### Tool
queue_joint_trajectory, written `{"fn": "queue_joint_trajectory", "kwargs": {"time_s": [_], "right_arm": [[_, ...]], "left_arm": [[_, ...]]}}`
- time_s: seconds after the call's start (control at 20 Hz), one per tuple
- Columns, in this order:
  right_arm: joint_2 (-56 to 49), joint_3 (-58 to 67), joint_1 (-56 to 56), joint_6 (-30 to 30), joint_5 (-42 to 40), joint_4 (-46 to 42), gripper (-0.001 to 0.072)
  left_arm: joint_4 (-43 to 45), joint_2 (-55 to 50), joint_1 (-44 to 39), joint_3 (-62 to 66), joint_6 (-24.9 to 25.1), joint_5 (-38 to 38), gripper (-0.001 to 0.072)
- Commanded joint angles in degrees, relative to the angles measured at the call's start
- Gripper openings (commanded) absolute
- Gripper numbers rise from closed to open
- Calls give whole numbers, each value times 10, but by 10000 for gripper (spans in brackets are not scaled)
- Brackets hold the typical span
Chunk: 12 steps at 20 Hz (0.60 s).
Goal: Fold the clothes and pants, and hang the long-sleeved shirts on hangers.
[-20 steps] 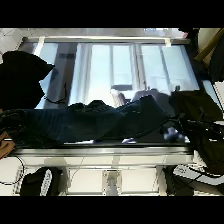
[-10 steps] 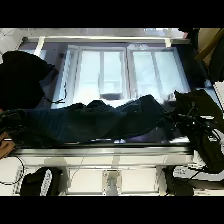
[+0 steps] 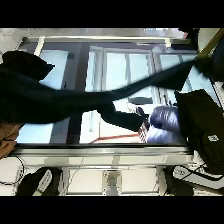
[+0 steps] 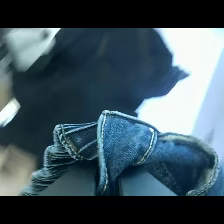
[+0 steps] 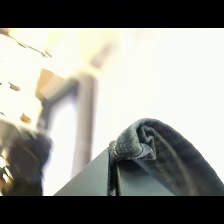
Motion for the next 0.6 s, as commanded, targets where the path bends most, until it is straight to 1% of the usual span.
{"fn": "queue_joint_trajectory", "kwargs": {"time_s": [0.0,0.1,0.15,0.2,0.25,0.3,0.35,0.4,0.5,0.55], "right_arm": [[-69,291,0,117,-1,9,24],[-126,460,-2,172,-3,-1,24],[-139,503,-7,184,-2,0,24],[-133,497,-14,186,9,4,24],[-121,473,-18,183,39,-1,24],[-104,434,-18,158,78,-8,25],[-82,384,-17,116,119,-27,25],[-60,339,-13,97,149,-68,25],[-15,260,-11,82,201,-184,25],[5,224,-11,69,218,-220,25]], "left_arm": [[-156,-196,0,254,35,52,30],[-182,-275,0,428,40,44,30],[-182,-297,0,497,41,22,30],[-175,-302,3,530,41,2,30],[-174,-291,12,527,40,-25,30],[-174,-276,27,504,40,-78,30],[-174,-258,42,464,40,-127,29],[-176,-231,64,400,33,-150,29],[-176,-168,106,256,32,-151,30],[-177,-134,126,186,32,-151,30]]}}
